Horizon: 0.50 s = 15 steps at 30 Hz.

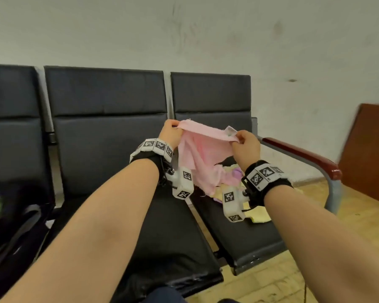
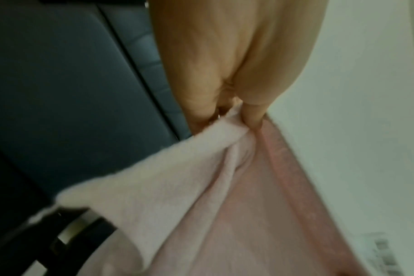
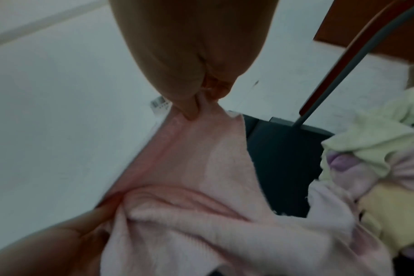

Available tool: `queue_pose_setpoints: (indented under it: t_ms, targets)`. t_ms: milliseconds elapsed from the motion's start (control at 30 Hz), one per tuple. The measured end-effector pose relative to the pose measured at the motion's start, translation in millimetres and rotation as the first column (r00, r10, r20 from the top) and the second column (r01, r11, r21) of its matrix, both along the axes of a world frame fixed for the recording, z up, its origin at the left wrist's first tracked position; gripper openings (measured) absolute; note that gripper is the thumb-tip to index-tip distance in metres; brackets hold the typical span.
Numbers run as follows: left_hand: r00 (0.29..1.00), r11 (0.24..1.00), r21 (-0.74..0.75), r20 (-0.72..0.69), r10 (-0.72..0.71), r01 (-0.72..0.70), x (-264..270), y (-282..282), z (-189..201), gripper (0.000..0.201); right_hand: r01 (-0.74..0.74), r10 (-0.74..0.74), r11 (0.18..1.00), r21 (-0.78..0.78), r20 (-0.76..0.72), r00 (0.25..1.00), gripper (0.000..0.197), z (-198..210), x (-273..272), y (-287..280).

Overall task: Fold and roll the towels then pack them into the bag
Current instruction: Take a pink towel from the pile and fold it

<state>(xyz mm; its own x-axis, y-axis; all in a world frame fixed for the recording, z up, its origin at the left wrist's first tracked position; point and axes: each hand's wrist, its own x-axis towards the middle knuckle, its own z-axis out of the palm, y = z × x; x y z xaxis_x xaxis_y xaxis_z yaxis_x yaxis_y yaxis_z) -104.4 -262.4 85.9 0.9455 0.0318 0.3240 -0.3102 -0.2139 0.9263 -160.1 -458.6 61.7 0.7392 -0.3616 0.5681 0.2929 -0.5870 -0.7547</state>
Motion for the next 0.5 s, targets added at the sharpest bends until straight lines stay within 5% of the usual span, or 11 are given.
queue_pose_setpoints:
  t_ms: [267, 500]
  targets:
    - [0.970, 0.968, 0.085, -0.033, 0.241, -0.238, -63.7, 105.5, -43.0, 0.027, -0.176, 0.176, 0.984, -0.001, -0.031, 0.984, 0.024, -31.0, -44.0, 91.4]
    - [0.918, 0.948, 0.052, -0.237, 0.318, -0.315, -67.8, 152.1, -134.6, 0.023, -0.307, 0.305, 0.952, 0.024, -0.207, 0.930, 0.023, -91.3, -45.5, 137.5]
